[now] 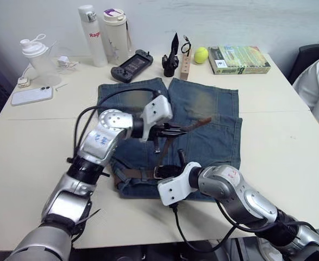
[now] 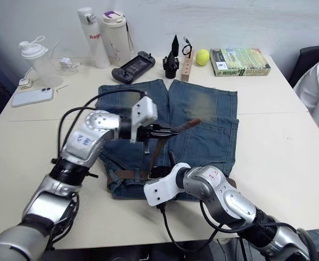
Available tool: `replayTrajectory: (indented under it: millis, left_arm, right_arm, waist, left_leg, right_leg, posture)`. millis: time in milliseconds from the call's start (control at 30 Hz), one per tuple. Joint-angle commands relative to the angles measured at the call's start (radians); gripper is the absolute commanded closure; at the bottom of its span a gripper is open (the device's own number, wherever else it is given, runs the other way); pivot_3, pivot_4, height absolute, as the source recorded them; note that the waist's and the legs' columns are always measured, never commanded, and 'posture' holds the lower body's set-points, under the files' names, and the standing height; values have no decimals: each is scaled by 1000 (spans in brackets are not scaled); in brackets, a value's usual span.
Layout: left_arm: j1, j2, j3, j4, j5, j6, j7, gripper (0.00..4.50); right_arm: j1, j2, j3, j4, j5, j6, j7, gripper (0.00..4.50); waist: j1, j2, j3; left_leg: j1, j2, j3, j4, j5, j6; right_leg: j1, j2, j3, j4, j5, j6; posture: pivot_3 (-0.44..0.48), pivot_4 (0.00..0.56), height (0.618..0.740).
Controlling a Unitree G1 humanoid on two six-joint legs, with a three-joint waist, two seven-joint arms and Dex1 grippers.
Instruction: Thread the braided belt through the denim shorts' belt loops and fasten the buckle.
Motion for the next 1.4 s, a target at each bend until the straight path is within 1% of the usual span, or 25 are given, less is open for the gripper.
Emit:
replayTrajectory:
  millis: [33,233,333,467,633,767,867,967,1100,1233,1400]
  left_arm:
    - [-112,-74,5,75,12,-101,-33,4500]
    - [-229,-204,-31,256,51,-208,-103,4500]
    - [-273,-264,-31,330,68,-250,-119,4500]
    - [-345,-354,-18,457,79,-313,-143,4500]
    - [-406,-411,18,582,93,-388,-185,4500]
    - [-414,-397,47,609,88,-420,-249,4500]
    - [-401,-354,71,627,92,-419,-285,4500]
    - [-394,-325,92,637,96,-408,-303,4500]
    - [-380,-275,128,656,98,-381,-295,4500]
    - [-402,-281,158,678,96,-352,-262,4500]
    - [-432,-327,164,703,109,-368,-246,4500]
  right_arm:
    - [76,-37,108,75,-14,-62,143,4491]
    - [83,-23,109,74,-60,-113,189,4491]
    - [90,-13,106,76,-72,-139,199,4491]
    - [99,4,99,78,-81,-155,213,4491]
    - [115,23,87,76,-97,-155,229,4491]
    - [131,33,76,72,-98,-138,234,4491]
    - [139,36,70,68,-103,-133,237,4491]
    - [146,39,63,66,-107,-135,242,4491]
    - [149,38,55,65,-105,-139,245,4491]
    - [142,34,52,71,-98,-157,249,4491]
    - [130,29,53,80,-92,-181,256,4491]
  waist:
    - [0,0,0]
    - [4,0,0]
    - [8,0,0]
    - [25,0,0]
    - [34,0,0]
    - [34,0,0]
    - [27,0,0]
    - [22,0,0]
    - [14,0,0]
    - [13,0,0]
    - [12,0,0]
  left_leg:
    - [0,0,0,0,0,0]
    - [0,-1,0,1,0,0]
    - [0,-1,0,1,0,1]
    - [0,-2,0,1,0,1]
    - [0,-3,-1,2,1,3]
    - [0,-3,-3,2,1,3]
    - [-1,-3,-3,2,1,3]
    - [0,-2,-3,1,1,3]
    - [0,-2,-3,1,1,3]
    - [0,-2,-3,1,1,3]
    - [0,-2,-3,1,0,3]
  right_leg:
    - [0,0,0,0,0,0]
    - [1,0,-1,-1,0,1]
    - [2,0,-1,-1,0,1]
    - [3,-1,-1,-1,0,2]
    - [3,-2,0,-2,1,3]
    - [3,-2,0,-2,1,3]
    - [3,-2,-1,-2,1,3]
    - [3,-1,-1,-2,1,3]
    - [2,-1,-1,-2,1,3]
    - [2,-1,-1,-2,1,3]
    - [2,-1,-1,-2,1,3]
  posture:
    - [0,150,720]
    - [0,150,720]
    - [0,150,720]
    - [0,150,720]
    - [0,150,720]
    - [0,150,720]
    - [0,150,720]
    - [0,150,720]
    - [0,150,720]
    - [0,150,720]
    - [0,150,720]
